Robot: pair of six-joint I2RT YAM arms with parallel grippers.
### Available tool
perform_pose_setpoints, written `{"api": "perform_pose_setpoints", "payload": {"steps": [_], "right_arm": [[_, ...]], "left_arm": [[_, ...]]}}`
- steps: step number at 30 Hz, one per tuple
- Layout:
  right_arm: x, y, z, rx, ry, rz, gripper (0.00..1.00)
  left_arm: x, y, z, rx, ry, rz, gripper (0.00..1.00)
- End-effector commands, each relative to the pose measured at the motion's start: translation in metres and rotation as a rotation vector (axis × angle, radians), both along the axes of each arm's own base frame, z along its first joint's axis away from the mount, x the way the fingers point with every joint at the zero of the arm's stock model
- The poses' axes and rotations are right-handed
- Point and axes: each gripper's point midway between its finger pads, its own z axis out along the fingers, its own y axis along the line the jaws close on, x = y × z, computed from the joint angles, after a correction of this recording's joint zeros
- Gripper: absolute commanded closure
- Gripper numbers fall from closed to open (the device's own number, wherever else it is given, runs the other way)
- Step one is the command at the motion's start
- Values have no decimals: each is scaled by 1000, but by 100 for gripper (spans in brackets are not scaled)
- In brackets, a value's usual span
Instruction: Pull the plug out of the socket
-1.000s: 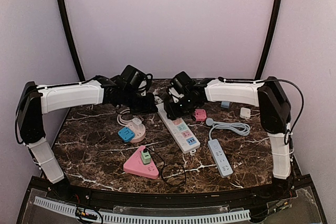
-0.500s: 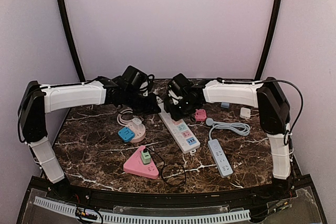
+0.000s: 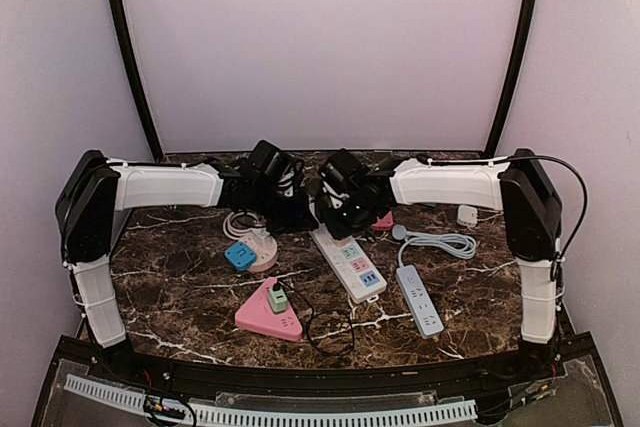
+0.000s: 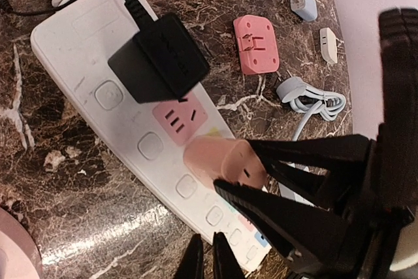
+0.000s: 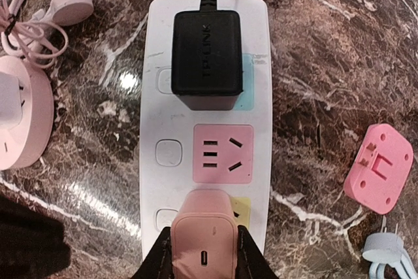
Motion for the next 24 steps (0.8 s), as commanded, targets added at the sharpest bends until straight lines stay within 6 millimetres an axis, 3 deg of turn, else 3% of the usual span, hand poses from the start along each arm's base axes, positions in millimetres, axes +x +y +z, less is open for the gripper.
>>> {"api": "perform_pose_setpoints", "payload": {"steps": [1, 13, 24], "right_arm": [[-29, -8, 12, -5, 33, -20, 91], [-58, -19, 5, 19, 73, -59, 90], [-57, -16, -1, 8, 70, -47, 67]], "left_arm": [[2, -13, 3, -38, 14, -15, 94], [-7, -34, -23, -12, 50, -49, 95], [-16, -41, -42, 12, 75, -73, 95]]}}
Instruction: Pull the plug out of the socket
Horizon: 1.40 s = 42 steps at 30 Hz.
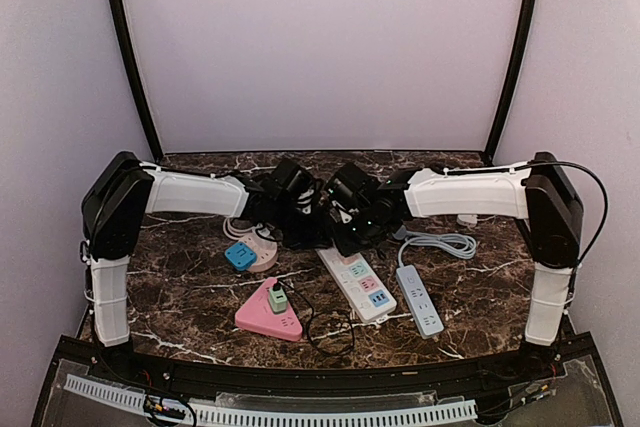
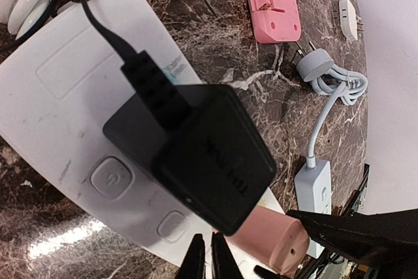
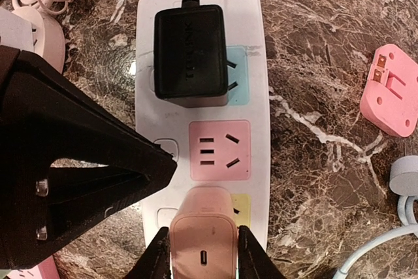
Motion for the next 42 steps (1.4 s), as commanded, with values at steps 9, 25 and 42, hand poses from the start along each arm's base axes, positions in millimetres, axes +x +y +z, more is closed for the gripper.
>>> {"api": "perform_pose_setpoints", "payload": {"steps": [9, 25, 42], "right_arm": [[-6, 2, -5, -4, 7, 7, 58], [-6, 10, -12, 4, 15, 12, 82], [4, 13, 19, 26, -62, 0, 94]], "left_arm": [[-8, -10, -6, -7, 13, -27, 95], [-14, 0, -27, 67, 49, -21, 98], [-23, 25, -58, 202, 94, -9, 100]]}}
